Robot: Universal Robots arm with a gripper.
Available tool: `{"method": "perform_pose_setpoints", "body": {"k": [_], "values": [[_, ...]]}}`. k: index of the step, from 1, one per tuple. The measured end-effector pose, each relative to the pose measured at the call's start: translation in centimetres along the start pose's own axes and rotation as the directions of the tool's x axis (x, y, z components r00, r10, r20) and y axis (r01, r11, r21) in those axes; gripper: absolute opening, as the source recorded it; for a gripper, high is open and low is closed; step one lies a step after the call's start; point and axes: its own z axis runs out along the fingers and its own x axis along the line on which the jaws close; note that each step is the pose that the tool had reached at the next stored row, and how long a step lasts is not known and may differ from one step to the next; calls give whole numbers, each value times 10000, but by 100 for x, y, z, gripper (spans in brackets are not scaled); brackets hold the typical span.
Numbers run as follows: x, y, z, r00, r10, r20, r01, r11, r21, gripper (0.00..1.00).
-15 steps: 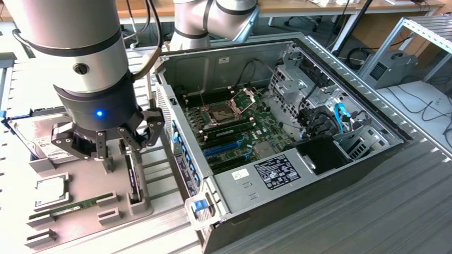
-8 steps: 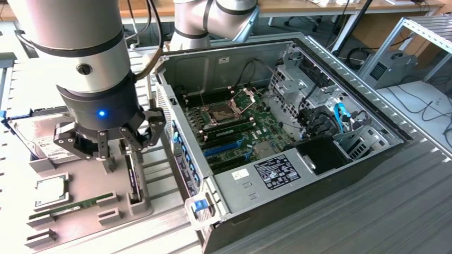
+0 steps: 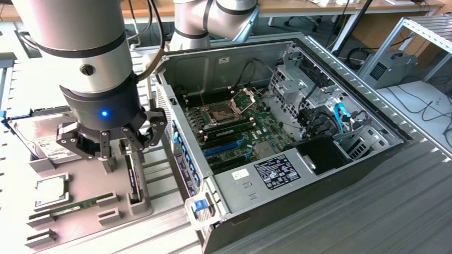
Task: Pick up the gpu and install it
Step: 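Pick up the gpu and move the gpu toward the slot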
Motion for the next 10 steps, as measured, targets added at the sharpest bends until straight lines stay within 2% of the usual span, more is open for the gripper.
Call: {"method": "perform_pose_setpoints", "body": {"k": [10], "values": [[-13, 11, 35, 10000, -1, 1, 1, 10000, 23, 48]]}}
